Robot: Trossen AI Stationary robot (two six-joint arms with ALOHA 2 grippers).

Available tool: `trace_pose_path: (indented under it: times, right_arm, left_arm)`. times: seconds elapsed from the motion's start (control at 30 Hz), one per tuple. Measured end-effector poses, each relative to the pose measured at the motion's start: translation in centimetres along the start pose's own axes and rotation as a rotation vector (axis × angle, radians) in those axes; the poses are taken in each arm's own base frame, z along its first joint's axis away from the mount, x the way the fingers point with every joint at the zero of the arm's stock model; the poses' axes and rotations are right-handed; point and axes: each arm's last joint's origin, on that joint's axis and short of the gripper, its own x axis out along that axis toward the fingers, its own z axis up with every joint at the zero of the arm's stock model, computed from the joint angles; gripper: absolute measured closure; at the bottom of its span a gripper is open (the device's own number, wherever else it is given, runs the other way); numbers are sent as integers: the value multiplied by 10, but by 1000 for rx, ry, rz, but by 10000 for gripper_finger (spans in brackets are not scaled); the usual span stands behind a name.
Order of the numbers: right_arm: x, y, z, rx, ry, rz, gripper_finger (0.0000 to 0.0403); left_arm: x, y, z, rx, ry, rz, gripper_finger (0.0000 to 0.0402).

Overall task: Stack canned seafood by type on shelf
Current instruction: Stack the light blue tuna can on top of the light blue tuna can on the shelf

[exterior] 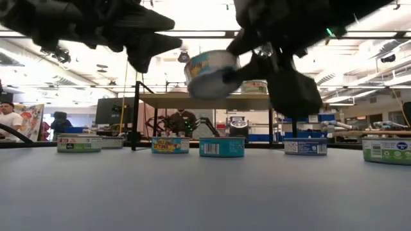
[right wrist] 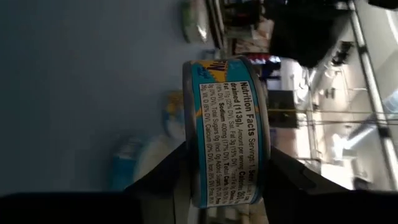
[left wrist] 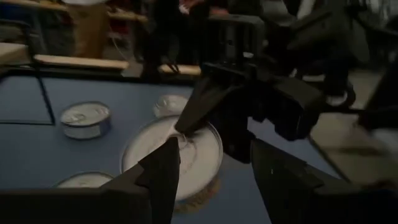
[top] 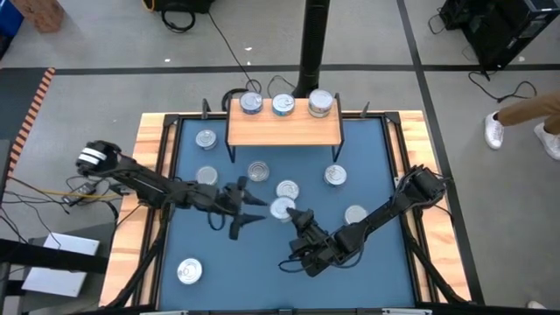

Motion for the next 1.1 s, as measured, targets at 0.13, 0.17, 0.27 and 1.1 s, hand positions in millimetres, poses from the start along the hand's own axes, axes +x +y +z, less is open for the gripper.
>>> trace_pose_path:
  times: [0.13,0.17,0.27,1.1]
  right_arm:
    - [8,-24,2,-15,33,-39,258]
    - [11,-31,1,-18,40,-44,258]
    - [19,-50,-3,-18,68,-68,258]
    - [135,-158,-82,-24,255,-159,258]
  left_arm:
    - [-15,4,-2,-12,-67,47,202]
    - [-19,5,-3,-12,-75,51,202]
    - [-23,7,-4,-15,-94,58,202]
    - [-25,17,-2,57,-122,132,202]
